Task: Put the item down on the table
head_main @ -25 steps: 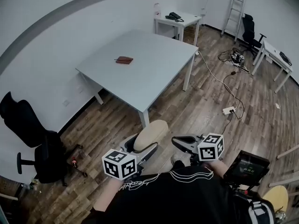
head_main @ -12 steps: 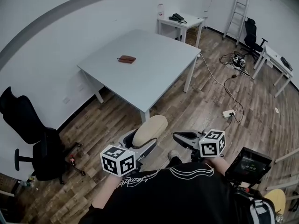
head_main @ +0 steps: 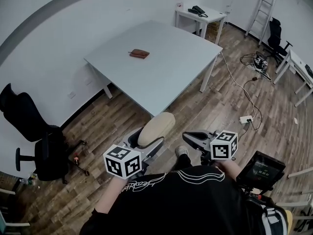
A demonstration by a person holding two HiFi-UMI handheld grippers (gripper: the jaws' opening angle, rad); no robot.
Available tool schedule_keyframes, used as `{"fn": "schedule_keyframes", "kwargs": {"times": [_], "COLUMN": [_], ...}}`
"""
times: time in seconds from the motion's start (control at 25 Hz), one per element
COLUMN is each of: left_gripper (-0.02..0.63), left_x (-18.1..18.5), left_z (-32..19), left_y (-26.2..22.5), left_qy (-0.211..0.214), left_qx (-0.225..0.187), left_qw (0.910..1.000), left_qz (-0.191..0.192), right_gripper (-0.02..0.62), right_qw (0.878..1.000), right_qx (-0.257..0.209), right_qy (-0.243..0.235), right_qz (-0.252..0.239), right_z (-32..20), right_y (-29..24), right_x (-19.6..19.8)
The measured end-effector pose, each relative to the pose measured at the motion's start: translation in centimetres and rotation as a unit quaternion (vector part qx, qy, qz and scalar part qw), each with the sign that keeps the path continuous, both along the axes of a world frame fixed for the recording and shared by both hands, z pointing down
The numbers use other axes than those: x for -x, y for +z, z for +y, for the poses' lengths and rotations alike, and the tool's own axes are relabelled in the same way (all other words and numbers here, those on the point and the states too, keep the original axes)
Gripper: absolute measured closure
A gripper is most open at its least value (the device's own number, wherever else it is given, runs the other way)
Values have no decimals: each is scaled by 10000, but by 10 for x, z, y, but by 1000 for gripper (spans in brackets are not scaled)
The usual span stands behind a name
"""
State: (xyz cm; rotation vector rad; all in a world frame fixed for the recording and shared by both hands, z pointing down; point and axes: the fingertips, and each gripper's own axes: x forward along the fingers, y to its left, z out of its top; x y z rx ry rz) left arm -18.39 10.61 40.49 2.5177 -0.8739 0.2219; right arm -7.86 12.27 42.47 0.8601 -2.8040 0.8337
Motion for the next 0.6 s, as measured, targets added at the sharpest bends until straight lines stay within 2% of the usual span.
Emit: {"fn": "schedule_keyframes", "kwargs": {"times": [0.24, 0.6], "left_gripper": [229, 229], "left_x": [-17, -72], "left_z": [-53, -165], "left_y": [15, 23], "left_qy": [-203, -503], "left_qx": [229, 554], "left_qw": [9995, 9970], "left_qz": [-89, -185], "right_gripper": [586, 586], "right_qw": [9997, 9986], "right_qx": [193, 458], "right_qy": [-155, -229], "right_qz": [17, -159], "right_z": [-55, -172], "right_y": [14, 21], "right_x": [-17, -76]}}
